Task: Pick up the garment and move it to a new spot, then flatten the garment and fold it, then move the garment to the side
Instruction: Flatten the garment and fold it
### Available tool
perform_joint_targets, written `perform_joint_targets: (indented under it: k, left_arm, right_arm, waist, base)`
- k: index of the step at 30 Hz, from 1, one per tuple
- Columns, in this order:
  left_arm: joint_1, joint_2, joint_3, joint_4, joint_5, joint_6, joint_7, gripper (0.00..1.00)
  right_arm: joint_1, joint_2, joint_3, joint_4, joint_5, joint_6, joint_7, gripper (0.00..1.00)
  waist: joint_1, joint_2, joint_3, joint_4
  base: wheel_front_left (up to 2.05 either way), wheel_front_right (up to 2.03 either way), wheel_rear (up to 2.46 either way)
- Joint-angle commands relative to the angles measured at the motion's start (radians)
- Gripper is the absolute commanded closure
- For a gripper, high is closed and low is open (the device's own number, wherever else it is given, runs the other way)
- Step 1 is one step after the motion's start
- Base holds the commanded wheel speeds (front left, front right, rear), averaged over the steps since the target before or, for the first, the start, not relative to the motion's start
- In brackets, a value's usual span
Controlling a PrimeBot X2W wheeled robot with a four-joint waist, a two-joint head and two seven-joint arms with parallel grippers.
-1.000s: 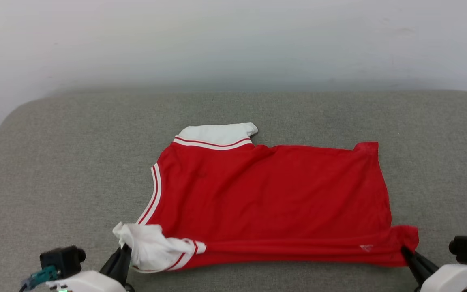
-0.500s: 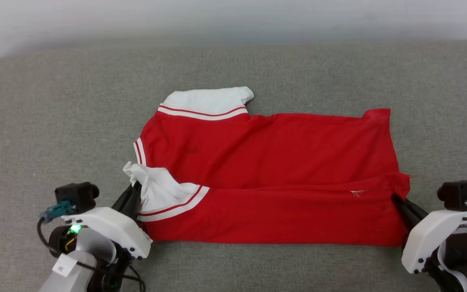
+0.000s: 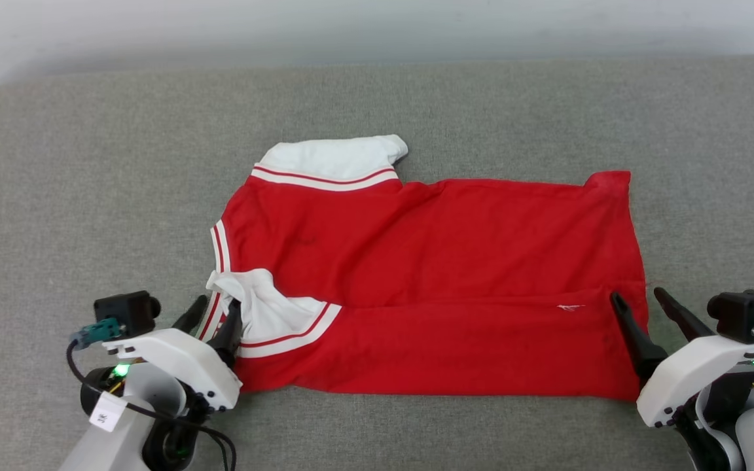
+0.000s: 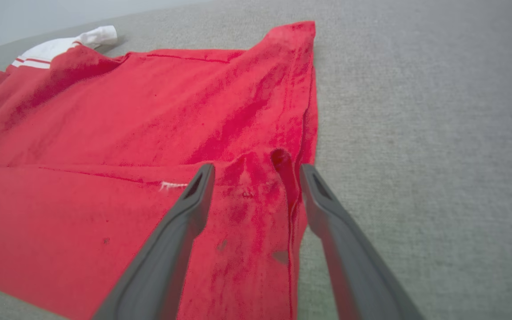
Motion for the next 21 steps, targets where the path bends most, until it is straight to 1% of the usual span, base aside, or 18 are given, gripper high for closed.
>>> perform_joint_targets:
  k: [1,5,7,10,12,15,18,20,21]
  left_arm:
    - [0.011,0.009,0.011,-0.001,-0.006,0.008,-0.012,0.00]
    - [0.030,0.048,0.030,-0.025,-0.017,0.026,0.010,0.00]
    - [0.039,0.079,0.034,-0.043,-0.014,0.035,0.034,0.00]
    - [0.050,0.128,0.035,-0.084,-0.025,0.048,0.107,0.00]
    - [0.059,0.162,0.034,-0.119,-0.046,0.047,0.176,0.00]
    - [0.071,0.221,0.029,-0.181,-0.088,0.050,0.309,0.00]
    - [0.100,0.267,0.027,-0.241,-0.143,0.078,0.446,0.00]
    - [0.114,0.297,0.026,-0.276,-0.163,0.103,0.516,0.00]
    - [0.120,0.302,0.027,-0.293,-0.178,0.113,0.542,0.00]
  right_arm:
    - [0.009,0.006,-0.003,-0.009,-0.005,-0.001,-0.046,0.00]
    - [0.020,0.020,-0.011,-0.025,-0.017,-0.001,-0.143,0.00]
    - [0.032,0.032,-0.016,-0.033,-0.025,-0.001,-0.173,0.00]
    - [0.047,0.048,-0.029,-0.049,-0.035,-0.001,-0.197,0.00]
    - [0.062,0.059,-0.038,-0.063,-0.043,-0.001,-0.199,0.00]
    - [0.086,0.074,-0.046,-0.091,-0.048,-0.001,-0.188,0.00]
    - [0.101,0.086,-0.053,-0.121,-0.057,-0.001,-0.173,0.00]
    - [0.107,0.094,-0.055,-0.139,-0.063,-0.001,-0.163,0.00]
    - [0.108,0.098,-0.058,-0.146,-0.065,-0.001,-0.161,0.00]
  waist:
    - [-0.0002,0.0000,-0.022,-0.002]
    - [-0.0002,0.0000,-0.061,-0.007]
    - [-0.0002,0.0000,-0.080,-0.011]
    - [-0.0002,0.0000,-0.101,-0.016]
    - [-0.0002,0.0000,-0.109,-0.021]
    - [-0.0002,0.0000,-0.113,-0.033]
    - [-0.0002,0.0000,-0.106,-0.049]
    - [-0.0002,0.0000,-0.096,-0.061]
    - [-0.0002,0.0000,-0.090,-0.066]
  base:
    - [0.00,0.00,0.00]
    - [0.00,0.00,0.00]
    - [0.00,0.00,0.00]
    - [0.00,0.00,0.00]
    - [0.00,0.00,0.00]
    - [0.00,0.00,0.00]
    - [0.00,0.00,0.00]
    - [0.00,0.00,0.00]
    - [0.00,0.00,0.00]
